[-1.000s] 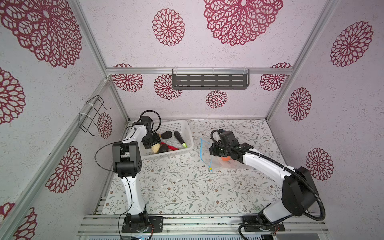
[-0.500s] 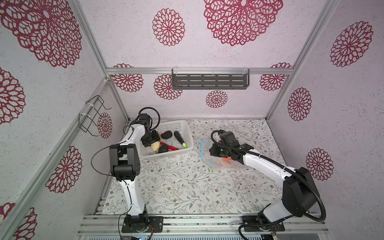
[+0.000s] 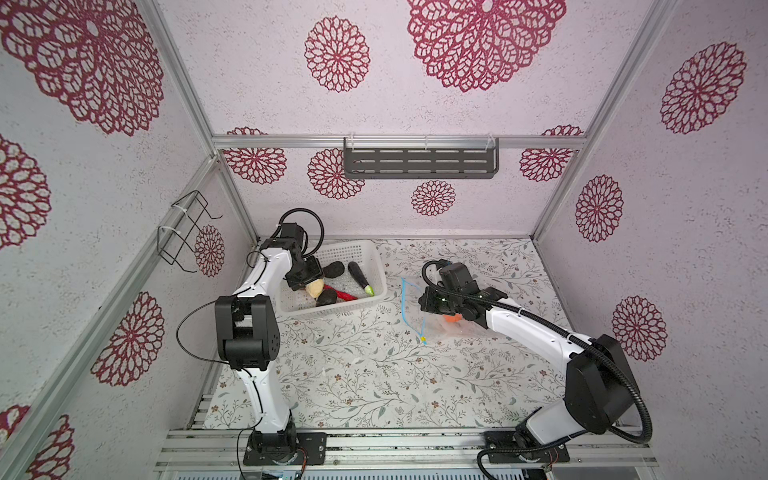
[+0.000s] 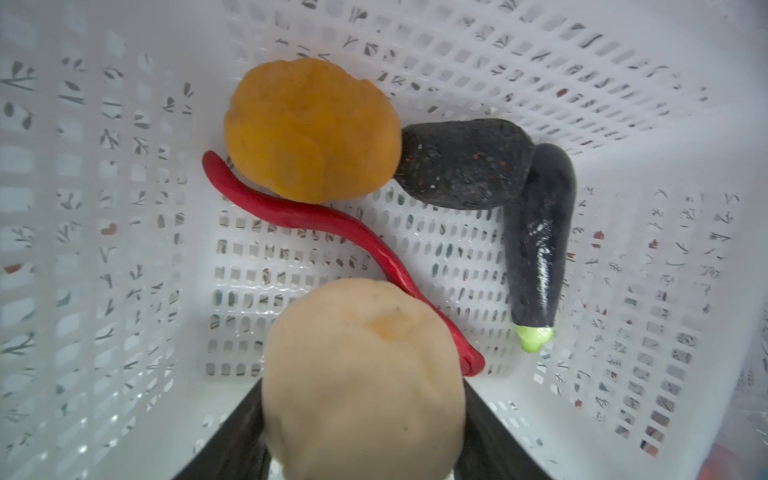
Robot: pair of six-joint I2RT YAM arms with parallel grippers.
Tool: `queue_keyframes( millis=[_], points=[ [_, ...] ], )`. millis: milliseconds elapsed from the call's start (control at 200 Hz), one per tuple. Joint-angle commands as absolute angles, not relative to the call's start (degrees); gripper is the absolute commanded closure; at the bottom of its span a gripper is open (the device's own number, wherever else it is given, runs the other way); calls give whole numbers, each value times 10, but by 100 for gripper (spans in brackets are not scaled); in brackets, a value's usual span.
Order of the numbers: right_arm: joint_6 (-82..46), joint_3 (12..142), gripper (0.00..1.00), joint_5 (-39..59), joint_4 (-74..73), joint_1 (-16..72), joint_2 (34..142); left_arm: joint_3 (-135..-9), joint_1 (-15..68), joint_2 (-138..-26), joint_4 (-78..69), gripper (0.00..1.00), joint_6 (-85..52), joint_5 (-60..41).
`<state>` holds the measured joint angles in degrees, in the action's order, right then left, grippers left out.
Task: Place the food in the zip-top bag and seal the zipper
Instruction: 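Lift the cream ball and carry it toward the bag mouth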
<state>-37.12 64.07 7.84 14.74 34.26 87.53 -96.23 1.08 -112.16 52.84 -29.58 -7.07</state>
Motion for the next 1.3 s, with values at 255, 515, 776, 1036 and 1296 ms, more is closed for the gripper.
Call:
queue_keyframes(
  millis=[255,515,776,1036,1296],
  points=[
    [-378,649,100,78,138,338,855,-969,62,-1072,526,37,-310,-72],
    [-380,653,100,79,137,338,856,-936,108,-1028,506,37,-332,-88],
    [-380,655,100,81,137,338,856,-867,165,-977,439,40,-388,-85],
    [-386,649,100,84,130,338,854,-816,223,-952,349,41,-457,-98],
    [-386,650,100,87,127,338,854,-774,270,-955,244,42,-526,-88]
  ],
)
